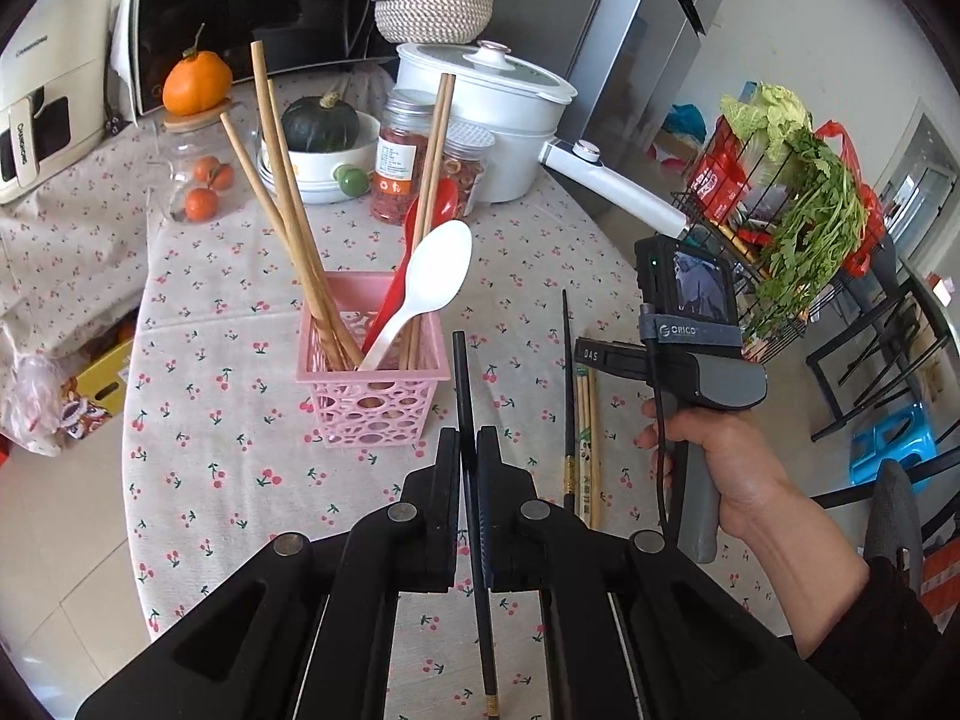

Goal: Organize utensils
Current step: 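Grasp a black chopstick with the left tool while the right tool grasps a wooden one, then lift both chopsticks over the pink basket and open both tools to drop them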

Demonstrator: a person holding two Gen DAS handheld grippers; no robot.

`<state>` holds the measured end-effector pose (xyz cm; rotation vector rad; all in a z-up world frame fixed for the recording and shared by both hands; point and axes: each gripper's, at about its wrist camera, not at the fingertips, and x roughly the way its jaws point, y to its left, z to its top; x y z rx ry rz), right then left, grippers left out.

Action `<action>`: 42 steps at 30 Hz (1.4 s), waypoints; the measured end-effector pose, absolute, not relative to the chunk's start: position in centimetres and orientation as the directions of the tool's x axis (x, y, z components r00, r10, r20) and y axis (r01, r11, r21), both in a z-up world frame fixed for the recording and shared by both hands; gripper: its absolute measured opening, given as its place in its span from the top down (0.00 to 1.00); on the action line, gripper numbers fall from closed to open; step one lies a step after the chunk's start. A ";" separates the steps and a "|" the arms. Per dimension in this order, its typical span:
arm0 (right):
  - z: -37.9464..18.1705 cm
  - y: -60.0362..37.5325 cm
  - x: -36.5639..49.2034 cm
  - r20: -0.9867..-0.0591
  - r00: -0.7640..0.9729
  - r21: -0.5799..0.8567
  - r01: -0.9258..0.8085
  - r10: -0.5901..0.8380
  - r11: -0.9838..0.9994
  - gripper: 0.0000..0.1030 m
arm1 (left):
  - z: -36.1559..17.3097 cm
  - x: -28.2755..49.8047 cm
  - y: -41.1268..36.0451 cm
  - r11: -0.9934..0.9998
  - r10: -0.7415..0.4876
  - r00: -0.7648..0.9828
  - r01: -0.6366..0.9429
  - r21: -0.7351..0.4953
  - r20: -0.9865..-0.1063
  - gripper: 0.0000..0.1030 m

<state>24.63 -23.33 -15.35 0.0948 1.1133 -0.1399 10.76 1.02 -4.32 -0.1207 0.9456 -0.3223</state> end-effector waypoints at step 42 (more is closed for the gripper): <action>8.8 -19.4 8.8 -0.327 0.846 0.322 -0.319 0.421 0.891 0.96 | 10.1 4.9 9.6 0.949 -0.214 0.916 0.114 -0.293 -0.338 0.96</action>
